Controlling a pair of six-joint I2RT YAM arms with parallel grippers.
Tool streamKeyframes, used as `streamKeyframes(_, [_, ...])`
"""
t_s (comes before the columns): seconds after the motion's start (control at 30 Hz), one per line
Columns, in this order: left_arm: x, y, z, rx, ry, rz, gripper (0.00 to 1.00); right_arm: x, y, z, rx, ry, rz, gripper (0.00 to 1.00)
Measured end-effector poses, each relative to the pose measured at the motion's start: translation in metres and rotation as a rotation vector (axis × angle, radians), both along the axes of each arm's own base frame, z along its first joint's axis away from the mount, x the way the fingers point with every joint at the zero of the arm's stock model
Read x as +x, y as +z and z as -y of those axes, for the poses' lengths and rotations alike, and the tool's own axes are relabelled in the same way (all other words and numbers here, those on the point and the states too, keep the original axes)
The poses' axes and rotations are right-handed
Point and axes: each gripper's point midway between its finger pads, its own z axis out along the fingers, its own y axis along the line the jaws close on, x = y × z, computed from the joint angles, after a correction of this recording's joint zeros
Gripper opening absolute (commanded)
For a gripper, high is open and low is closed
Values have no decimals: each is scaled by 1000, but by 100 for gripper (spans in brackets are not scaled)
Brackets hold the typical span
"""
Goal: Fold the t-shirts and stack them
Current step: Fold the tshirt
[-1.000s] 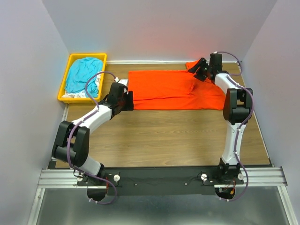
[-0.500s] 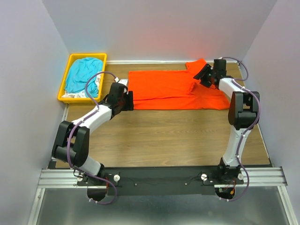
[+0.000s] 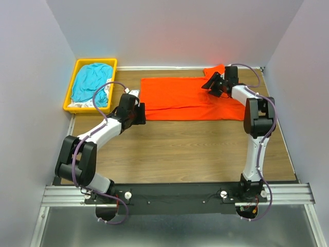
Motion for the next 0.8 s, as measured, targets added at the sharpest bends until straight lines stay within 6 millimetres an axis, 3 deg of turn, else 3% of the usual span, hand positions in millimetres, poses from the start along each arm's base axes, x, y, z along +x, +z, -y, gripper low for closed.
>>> streamKeyframes(0.27, [-3, 5, -1, -8, 4, 13, 66, 2, -21, 0, 4, -3, -28, 63])
streamKeyframes(0.5, [-3, 5, 0, -15, 10, 11, 62, -2, -20, 1, -13, 17, -6, 63])
streamKeyframes(0.6, [-2, 6, 0, -22, 16, 9, 57, -11, -14, 1, -36, 40, 0, 63])
streamKeyframes(0.63, [1, 8, 2, -24, 17, 11, 49, -13, -11, 1, -44, 48, 5, 63])
streamKeyframes(0.67, [3, 8, 2, -26, 18, 12, 44, -16, -2, 0, -54, 61, 22, 63])
streamKeyframes(0.8, [26, 11, 14, -50, 8, 19, 37, -19, 35, -13, -65, 107, 100, 63])
